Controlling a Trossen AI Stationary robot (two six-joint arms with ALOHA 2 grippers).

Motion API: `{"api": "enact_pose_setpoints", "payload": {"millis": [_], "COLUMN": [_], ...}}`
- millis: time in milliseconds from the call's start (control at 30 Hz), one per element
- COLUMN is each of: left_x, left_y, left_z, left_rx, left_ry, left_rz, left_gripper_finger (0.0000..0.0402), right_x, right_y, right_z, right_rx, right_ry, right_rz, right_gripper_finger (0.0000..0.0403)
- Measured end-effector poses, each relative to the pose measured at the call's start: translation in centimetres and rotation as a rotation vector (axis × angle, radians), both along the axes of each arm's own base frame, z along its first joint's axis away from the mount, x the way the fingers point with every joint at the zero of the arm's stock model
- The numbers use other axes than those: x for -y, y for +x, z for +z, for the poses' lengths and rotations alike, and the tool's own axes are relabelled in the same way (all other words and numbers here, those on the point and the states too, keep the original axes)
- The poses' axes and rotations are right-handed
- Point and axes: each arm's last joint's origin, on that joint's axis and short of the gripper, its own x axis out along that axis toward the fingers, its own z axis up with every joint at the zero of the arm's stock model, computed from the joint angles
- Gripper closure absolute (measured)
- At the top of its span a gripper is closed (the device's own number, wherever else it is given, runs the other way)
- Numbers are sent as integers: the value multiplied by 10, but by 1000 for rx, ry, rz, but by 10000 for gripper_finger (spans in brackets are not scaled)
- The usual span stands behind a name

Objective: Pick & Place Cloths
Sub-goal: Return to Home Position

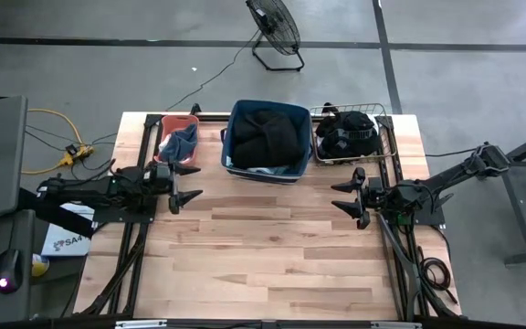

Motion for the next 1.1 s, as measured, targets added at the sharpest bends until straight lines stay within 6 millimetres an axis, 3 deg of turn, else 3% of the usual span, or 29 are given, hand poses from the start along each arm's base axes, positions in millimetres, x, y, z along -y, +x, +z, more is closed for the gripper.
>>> {"api": "enact_pose_setpoints", "payload": {"millis": [267,1100], "left_x": [1,2], "left_y": [3,4], "left_z": [-4,-7], "left_rx": [50,32], "left_ry": [82,86], "left_rz": [-35,-85], "left_gripper_finger": [35,35], "right_x": [0,0], "right_y": [0,0], "right_z": [0,0], "right_rx": [0,-1], "right_ry": [0,0], "right_rz": [0,0], "right_gripper_finger": [165,165]}}
